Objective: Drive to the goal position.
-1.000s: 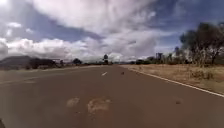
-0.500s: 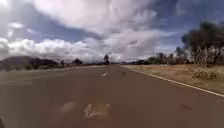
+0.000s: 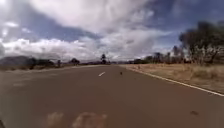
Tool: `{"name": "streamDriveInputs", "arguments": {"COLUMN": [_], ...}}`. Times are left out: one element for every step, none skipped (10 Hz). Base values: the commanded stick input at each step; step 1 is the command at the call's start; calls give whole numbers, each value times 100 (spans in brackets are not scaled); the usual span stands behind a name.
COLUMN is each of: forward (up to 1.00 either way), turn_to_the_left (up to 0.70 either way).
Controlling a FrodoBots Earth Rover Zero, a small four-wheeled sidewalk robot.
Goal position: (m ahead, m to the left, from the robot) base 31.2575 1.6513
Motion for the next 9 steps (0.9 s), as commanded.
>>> {"name": "streamDriveInputs", "arguments": {"forward": [70,70,70,70,70,70,70,70,70], "turn_to_the_left": [0,0,0,0,0,0,0,0,0]}}
